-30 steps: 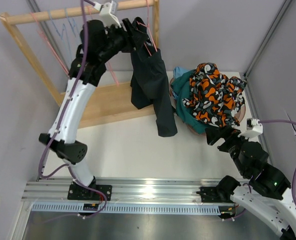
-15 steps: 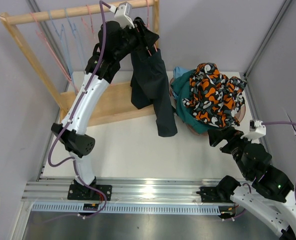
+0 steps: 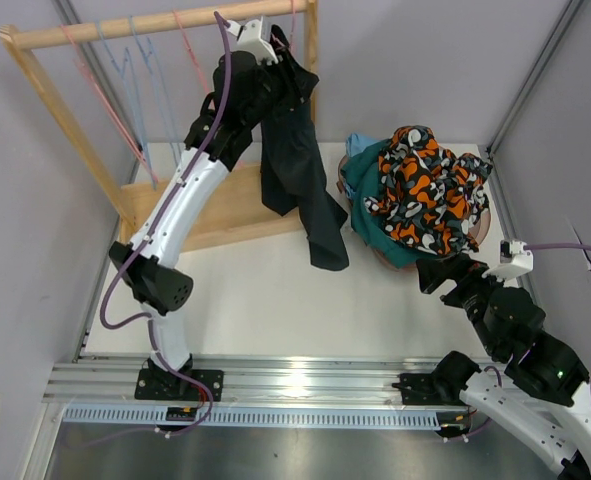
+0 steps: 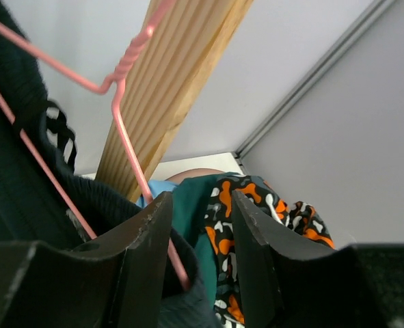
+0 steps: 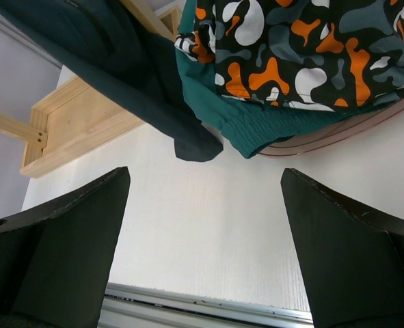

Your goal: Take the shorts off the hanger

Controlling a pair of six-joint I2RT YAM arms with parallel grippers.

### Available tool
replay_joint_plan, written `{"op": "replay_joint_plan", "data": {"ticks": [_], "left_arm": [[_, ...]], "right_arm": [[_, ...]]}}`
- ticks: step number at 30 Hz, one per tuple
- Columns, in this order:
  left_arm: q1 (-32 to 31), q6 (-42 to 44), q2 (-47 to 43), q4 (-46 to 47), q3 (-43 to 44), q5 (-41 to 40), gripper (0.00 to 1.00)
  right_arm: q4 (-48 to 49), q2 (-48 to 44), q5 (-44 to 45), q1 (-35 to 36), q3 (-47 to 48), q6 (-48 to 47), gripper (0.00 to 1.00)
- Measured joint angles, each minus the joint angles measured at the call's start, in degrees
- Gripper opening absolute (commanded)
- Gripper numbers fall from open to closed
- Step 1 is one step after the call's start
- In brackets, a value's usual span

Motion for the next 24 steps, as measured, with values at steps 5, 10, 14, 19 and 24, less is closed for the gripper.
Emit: {"op": "replay_joint_plan", "data": {"ticks": [5, 10, 14, 19, 24], "left_arm": [[-0.92, 0.79, -4.42, 1.64, -6.51, -2.51, 0.48], [-0.94, 1.33, -7.67, 2.97, -9.62, -4.11, 0.48], [-0.94, 1.38, -8.92, 4.37, -11.04, -4.61, 0.5], [-0.94, 1.4, -10.19, 6.05, -13.75, -4.72, 0.51], [-0.94, 2.01, -10.03, 5.51, -13.16, -5.84, 0.51]], "right_arm": [[0.11, 0.0, -0.02, 0.0, 0.0, -0.04, 1.0], [0.15, 0.0, -0.02, 0.0, -0.02, -0.04, 1.0], [0.15, 0.0, -0.02, 0.0, -0.15, -0.04, 0.99], [0.13, 0.0, -0.02, 0.0, -0.52, -0.07, 0.99], [0.15, 0.0, -0.02, 0.0, -0.52, -0.07, 0.99]]}}
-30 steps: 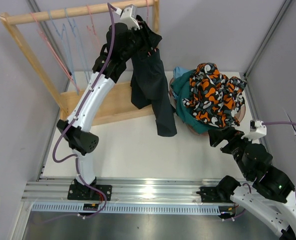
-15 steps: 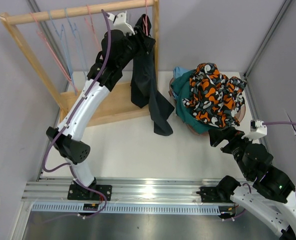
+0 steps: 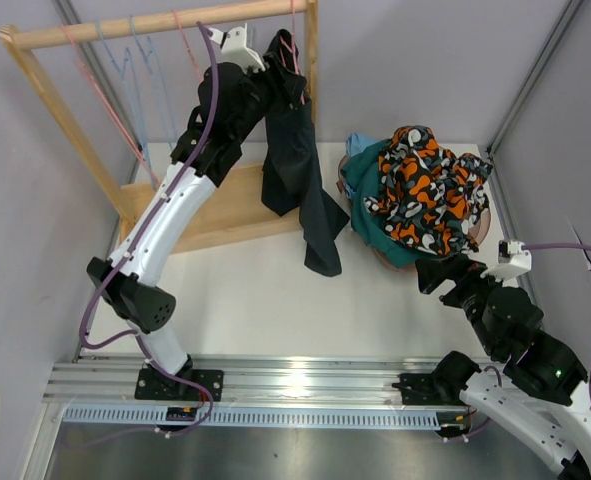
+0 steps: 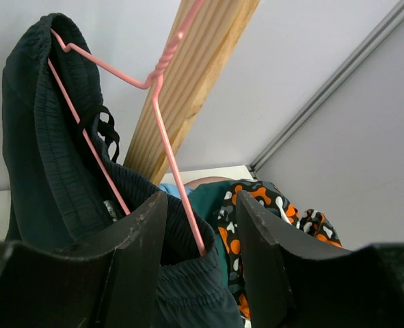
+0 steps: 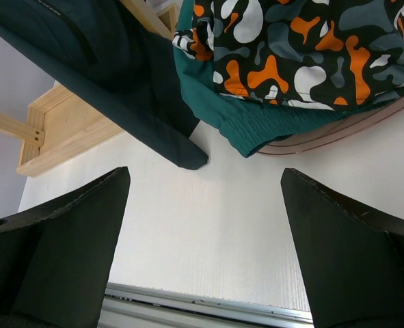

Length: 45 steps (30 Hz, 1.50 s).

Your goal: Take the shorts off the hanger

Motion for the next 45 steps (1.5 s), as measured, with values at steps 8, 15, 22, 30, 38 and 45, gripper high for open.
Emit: {"op": "replay_joint_plan", "data": {"ticks": [8, 15, 22, 30, 38, 45], "left_arm": [[0.0, 0.87, 8.11, -1.97, 11.98, -1.18, 0.53], [0.0, 0.83, 15.41, -5.38, 18.56, -3.61, 0.5], [0.0, 1.03, 10.75, -1.38, 6.54, -5.53, 0.54], [0.0, 2.29, 11.5, -2.51, 11.65, -5.99, 0.43], [0.0, 1.86, 15.69, -2.62, 18.03, -5.97, 0.28], [0.0, 1.31, 17.44, -3.34, 18.25, -5.33, 0.07]], "right_arm": [[-0.02, -0.66, 0.0, 0.0, 0.0, 0.0, 0.99], [-0.02, -0.7, 0.13, 0.0, 0.0, 0.0, 0.99], [0.02, -0.81, 0.15, 0.0, -0.42, -0.07, 0.99], [0.04, -0.81, 0.17, 0.0, -0.55, -0.24, 0.99], [0.07, -0.85, 0.2, 0.0, -0.63, -0.24, 0.99], [0.07, -0.87, 0.22, 0.0, -0.63, -0.24, 0.99]]}}
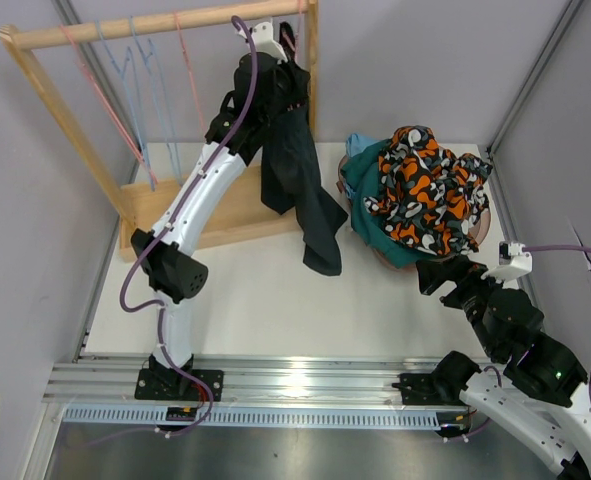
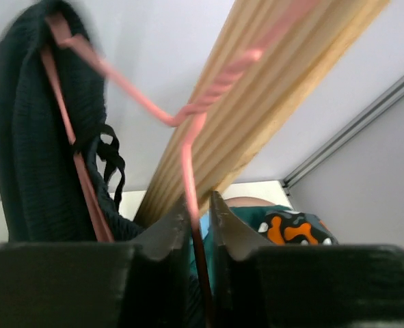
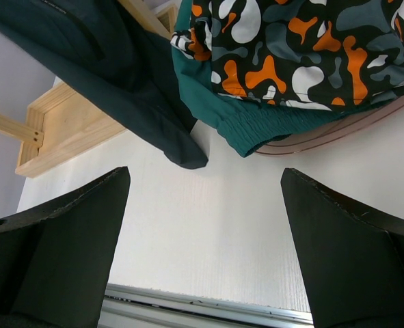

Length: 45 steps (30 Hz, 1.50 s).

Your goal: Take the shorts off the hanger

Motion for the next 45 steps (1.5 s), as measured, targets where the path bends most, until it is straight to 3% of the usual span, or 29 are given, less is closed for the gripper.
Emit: {"op": "replay_joint_plan", "data": {"ticks": [1, 14, 17, 23, 32, 43, 45], "left_arm": [[0.02, -0.37, 0.02, -0.31, 0.0, -0.11, 0.0], [0.42, -0.52, -2.54, -4.9, -0.04, 1.01, 0.0], [0.42, -0.98, -6.1, -7.23, -1.73, 1.01, 0.0], [0.39, -2.89, -13.29, -10.49, -2.51, 1.51, 0.0], [0.39, -4.57, -18.69, -12.55, -2.99, 2.4, 0.0], [0.37, -4.68, -23.85, -13.14, -12.52, 2.45, 0.0], [0.39, -5.07, -26.01, -13.46, -14.32, 2.47, 0.0]], "right_arm": [[0.0, 0.0, 0.0, 0.0, -0.02, 0.0, 0.99], [4.9, 2.43, -3.69, -0.5, -0.2, -3.76, 1.0], [9.14, 10.05, -9.05, -0.52, 4.55, -6.82, 0.99], [17.44, 33.62, -15.37, 2.97, 23.47, -12.76, 0.99], [22.05, 58.01, -11.47, 21.75, 43.3, -19.91, 0.99], [25.73, 69.29, -5.05, 27.78, 48.81, -22.56, 0.99], [26.67, 70.18, -3.19, 27.52, 48.96, -23.39, 0.93]]}}
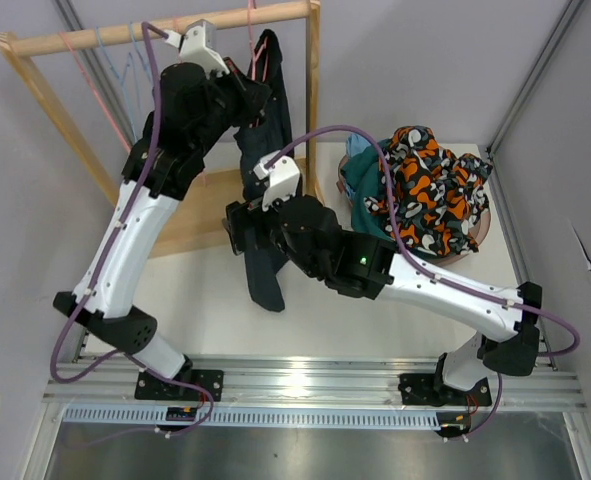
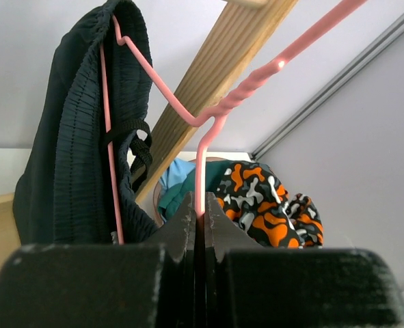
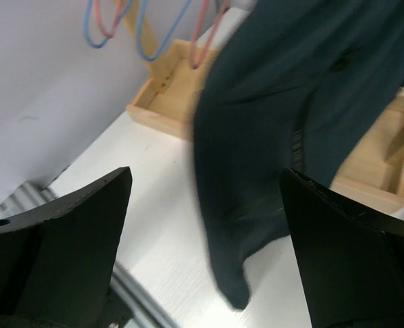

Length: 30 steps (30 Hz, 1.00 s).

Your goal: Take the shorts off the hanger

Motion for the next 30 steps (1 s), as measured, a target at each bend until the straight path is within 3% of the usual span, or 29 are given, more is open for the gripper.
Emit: {"op": "replay_joint_plan", "data": {"ticks": [1, 2, 3, 4, 5, 7, 12, 18, 24, 27, 30], "left_arm": [[0.0, -0.17, -1.14, 0.09, -0.94, 0.0, 0.0], [0.0, -0.42, -2.6, 0.07, -1.95, 0.02, 0.0], [0.0, -0.5, -4.04, 0.04, -2.97, 0.02, 0.0], [0.0, -0.52, -5.27, 0.0, -3.63, 0.02, 0.0], [0.0, -0.57, -6.47, 0.0, -4.11, 0.0, 0.0], [0.0, -0.57, -8.07, 0.07, -4.28, -0.04, 0.0], [0.0, -0.61, -9.49, -0.66, -4.33, -0.07, 0.0], [-0.87, -0.44, -9.49, -4.85, -5.11, 0.57, 0.0], [-1.27, 1.05, -9.07, -10.23, -3.54, 2.45, 0.0], [-1.4, 0.98, -9.25, -11.65, -3.41, 4.07, 0.0], [-1.33, -0.22, -11.32, -11.34, -6.51, 5.42, 0.0]], "right_arm": [[0.39, 0.37, 1.03, -0.13, 0.0, -0.48, 0.88], [0.74, 0.7, 2.16, -0.24, 0.0, -0.83, 0.61], [1.07, 0.94, 3.02, -0.33, 0.0, -1.27, 0.47], [1.4, 1.03, 3.8, -0.39, -0.13, -1.46, 0.37], [2.4, 0.92, 4.59, -0.42, -0.85, -1.27, 0.2], [4.11, 0.31, 5.9, 0.07, -2.82, -0.9, 0.01], [6.82, -4.26, 13.03, 6.69, -12.2, 1.29, 0.0], [4.76, -12.11, 30.69, 27.32, -22.71, 9.33, 0.0], [-16.26, -9.9, 45.94, 40.04, -21.66, 31.43, 0.0], [-27.04, -6.01, 48.94, 40.35, -19.47, 40.72, 0.0], [-32.65, -3.54, 49.88, 37.33, -17.42, 43.85, 0.0]]}}
